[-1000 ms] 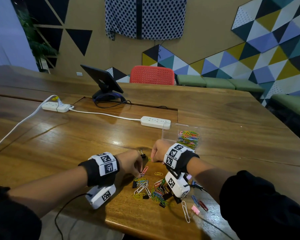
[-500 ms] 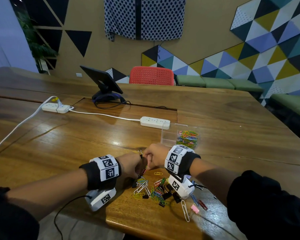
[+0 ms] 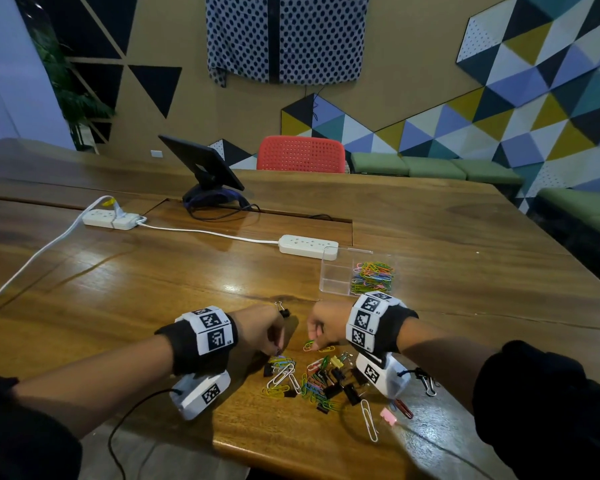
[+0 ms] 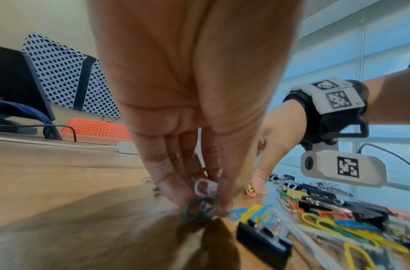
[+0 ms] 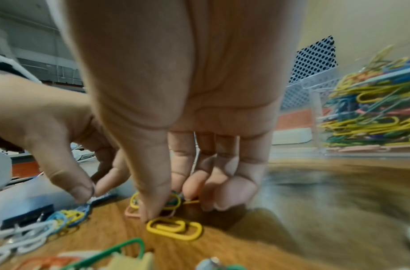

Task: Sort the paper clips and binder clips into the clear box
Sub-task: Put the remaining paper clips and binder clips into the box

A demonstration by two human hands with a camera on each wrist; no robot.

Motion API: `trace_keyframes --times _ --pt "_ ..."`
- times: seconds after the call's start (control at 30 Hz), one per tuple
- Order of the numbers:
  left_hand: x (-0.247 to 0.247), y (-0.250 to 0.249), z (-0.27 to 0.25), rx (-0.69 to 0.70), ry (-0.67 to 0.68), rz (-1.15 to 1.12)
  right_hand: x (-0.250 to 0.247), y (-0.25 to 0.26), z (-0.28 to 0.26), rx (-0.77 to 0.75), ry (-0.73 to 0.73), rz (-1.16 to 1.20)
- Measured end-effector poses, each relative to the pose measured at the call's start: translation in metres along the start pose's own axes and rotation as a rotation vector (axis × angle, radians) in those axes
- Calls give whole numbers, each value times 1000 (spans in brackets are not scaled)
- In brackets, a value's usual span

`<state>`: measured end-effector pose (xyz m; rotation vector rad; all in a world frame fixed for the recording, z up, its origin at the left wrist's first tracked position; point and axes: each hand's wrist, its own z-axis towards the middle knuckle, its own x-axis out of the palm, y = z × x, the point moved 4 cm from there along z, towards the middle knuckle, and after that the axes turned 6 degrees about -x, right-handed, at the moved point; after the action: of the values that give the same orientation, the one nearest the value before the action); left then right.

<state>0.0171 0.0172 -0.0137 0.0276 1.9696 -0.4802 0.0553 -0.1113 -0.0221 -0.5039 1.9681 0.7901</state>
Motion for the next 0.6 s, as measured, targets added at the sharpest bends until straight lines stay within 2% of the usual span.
trace_keyframes --times 0.17,0.4,0.6 --pt "-2 -9 -2 31 -15 -43 -8 -16 -12 58 -46 63" --pt "5 -11 -2 6 12 33 -6 -23 -22 45 29 77" --pt "6 -12 -3 -35 -13 141 -3 -22 -20 5 21 -18"
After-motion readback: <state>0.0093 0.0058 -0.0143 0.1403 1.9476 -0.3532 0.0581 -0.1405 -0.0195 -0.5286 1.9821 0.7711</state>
